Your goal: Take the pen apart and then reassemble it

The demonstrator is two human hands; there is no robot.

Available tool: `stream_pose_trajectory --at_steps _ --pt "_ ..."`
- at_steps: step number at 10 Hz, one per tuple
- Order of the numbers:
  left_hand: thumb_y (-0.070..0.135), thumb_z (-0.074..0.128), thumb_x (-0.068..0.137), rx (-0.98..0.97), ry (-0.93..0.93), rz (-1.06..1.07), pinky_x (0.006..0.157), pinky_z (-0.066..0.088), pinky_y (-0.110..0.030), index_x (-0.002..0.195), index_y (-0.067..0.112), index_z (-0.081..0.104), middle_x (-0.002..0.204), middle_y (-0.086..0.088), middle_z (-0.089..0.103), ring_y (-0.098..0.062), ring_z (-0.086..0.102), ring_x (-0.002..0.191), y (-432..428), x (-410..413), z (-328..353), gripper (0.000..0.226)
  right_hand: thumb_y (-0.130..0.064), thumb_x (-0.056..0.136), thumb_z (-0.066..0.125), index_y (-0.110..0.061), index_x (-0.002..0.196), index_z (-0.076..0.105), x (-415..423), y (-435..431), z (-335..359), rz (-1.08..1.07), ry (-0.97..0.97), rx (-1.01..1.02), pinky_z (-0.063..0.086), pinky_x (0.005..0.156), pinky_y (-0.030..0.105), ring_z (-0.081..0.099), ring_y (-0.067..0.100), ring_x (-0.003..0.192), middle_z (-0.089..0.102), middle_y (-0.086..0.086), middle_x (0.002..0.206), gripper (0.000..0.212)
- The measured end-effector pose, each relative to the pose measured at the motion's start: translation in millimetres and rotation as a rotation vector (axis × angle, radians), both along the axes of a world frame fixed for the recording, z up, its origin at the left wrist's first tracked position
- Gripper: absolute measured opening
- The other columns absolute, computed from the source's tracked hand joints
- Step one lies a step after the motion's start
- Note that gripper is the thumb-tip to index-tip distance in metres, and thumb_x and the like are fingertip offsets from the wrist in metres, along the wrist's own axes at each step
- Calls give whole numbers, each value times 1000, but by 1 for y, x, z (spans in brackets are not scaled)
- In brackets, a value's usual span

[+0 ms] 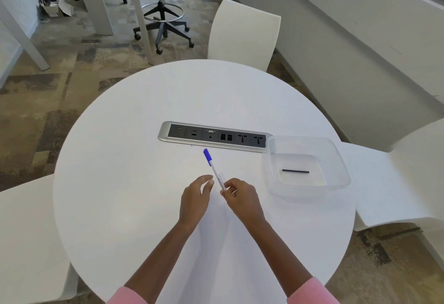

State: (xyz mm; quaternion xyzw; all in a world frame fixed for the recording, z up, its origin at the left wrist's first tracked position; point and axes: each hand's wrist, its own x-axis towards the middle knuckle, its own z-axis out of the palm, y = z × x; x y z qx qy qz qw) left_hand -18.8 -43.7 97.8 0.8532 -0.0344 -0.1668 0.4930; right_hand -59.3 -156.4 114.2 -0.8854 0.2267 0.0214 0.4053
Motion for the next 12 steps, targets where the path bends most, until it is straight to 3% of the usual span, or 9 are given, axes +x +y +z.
stream_pose_trajectory --at_steps 1,2,3,4,5,8,9,11,12 --pt "23 42 96 161 -127 -74 108 27 -26 132 12 49 146 -6 41 -20 31 139 8 4 -13 38 -18 83 58 -7 95 60 3 2 -15 -96 68 -9 52 70 34 53 17 68 63 7 85 17" --pt "26 36 98 359 -208 -207 116 12 -31 143 16 30 156 -4 16 -20 6 146 16 10 -26 47 -14 82 55 -5 90 59 7 4 -28 -148 125 -41 43 67 29 50 17 72 62 13 91 13" --pt "29 33 99 502 -282 -288 117 4 -35 147 16 19 157 -7 7 -26 -1 145 23 15 -37 52 -11 82 51 -3 91 58 10 8 -36 -188 158 -29 38 66 26 54 25 75 63 16 94 14" --pt "32 29 99 594 -271 -342 117 1 -36 148 16 11 158 -9 1 -28 -3 145 28 17 -47 55 -11 83 52 -4 104 55 13 12 -42 -192 175 -25 45 76 32 60 30 90 64 16 100 22" --pt "35 25 99 655 -273 -384 117 -1 -36 148 15 7 157 -9 -2 -28 -5 145 35 19 -56 56 -11 84 51 -5 108 50 14 17 -47 -179 183 -40 48 80 38 59 32 91 63 18 100 25" --pt "23 53 90 581 -359 -393 107 27 -53 136 3 43 146 -20 36 -41 32 134 43 22 -75 51 -9 83 49 -5 108 49 15 24 -52 -205 196 -37 46 76 36 57 31 89 59 18 100 25" --pt "31 41 87 627 -372 -419 93 42 -55 125 2 56 133 -22 52 -41 51 120 44 23 -78 50 -11 84 50 -7 108 50 15 23 -55 -211 193 -23 41 73 31 57 30 91 60 18 100 25" --pt "39 3 98 710 -406 -476 87 46 -52 121 4 60 127 -21 58 -38 57 114 47 23 -93 71 -15 85 53 -7 109 51 11 18 -54 -202 180 -6 43 79 32 57 29 93 62 18 101 26" --pt "41 1 97 683 -456 -423 89 45 -53 123 3 58 130 -21 56 -38 55 117 45 24 -100 72 -14 86 51 -8 107 54 7 9 -50 -248 108 -7 43 79 31 58 28 94 61 15 103 22"
